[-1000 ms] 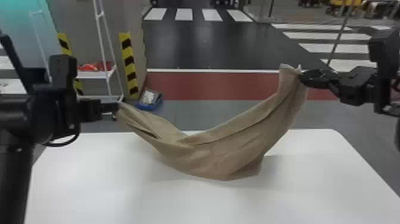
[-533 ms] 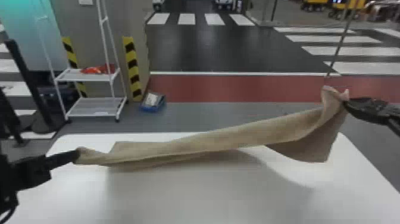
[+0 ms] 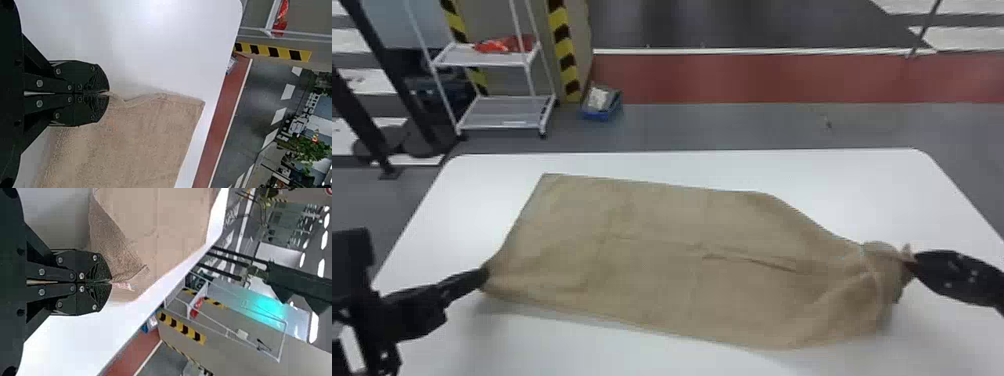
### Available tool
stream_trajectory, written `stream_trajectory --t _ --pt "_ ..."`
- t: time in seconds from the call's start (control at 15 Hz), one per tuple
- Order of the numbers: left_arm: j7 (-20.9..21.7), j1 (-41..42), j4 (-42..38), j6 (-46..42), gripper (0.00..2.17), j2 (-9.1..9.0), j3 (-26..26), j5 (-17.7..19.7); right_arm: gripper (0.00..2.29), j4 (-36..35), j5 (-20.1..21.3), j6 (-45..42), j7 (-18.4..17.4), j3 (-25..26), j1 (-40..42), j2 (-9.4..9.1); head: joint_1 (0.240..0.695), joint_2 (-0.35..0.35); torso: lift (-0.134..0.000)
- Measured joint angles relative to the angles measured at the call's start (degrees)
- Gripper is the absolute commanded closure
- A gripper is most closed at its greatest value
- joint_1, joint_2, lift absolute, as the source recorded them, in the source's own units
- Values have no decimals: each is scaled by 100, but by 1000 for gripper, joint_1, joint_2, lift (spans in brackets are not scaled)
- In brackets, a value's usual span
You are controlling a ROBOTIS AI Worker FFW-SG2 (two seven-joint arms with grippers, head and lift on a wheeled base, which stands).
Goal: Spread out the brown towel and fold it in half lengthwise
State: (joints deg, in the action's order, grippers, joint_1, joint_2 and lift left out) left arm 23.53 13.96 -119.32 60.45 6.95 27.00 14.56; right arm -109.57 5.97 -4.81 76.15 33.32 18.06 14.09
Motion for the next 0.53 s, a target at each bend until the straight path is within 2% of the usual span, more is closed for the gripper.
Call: stream_trajectory --t 0.13,0.27,0.33,0.4,0.47,0.53 --pt "32 120 109 -194 1980 12 105 -20 1862 35 140 -187 188 40 223 0 695 60 -125" --pt "100 184 172 -294 1976 16 265 -12 1858 -11 176 -233 190 72 338 -16 695 77 -125" --pt "147 211 178 -308 1801 14 325 -4 1781 -26 183 -233 190 79 355 -23 695 89 -125" --pt "215 251 179 -312 1251 9 374 2 1720 -37 190 -219 190 84 358 -27 695 91 -125" --pt "276 298 177 -316 1052 0 409 15 1713 -55 192 -184 190 99 358 -29 695 90 -125" --pt "325 338 166 -331 1048 -10 435 27 1517 -92 192 -130 190 122 355 -33 695 88 -125"
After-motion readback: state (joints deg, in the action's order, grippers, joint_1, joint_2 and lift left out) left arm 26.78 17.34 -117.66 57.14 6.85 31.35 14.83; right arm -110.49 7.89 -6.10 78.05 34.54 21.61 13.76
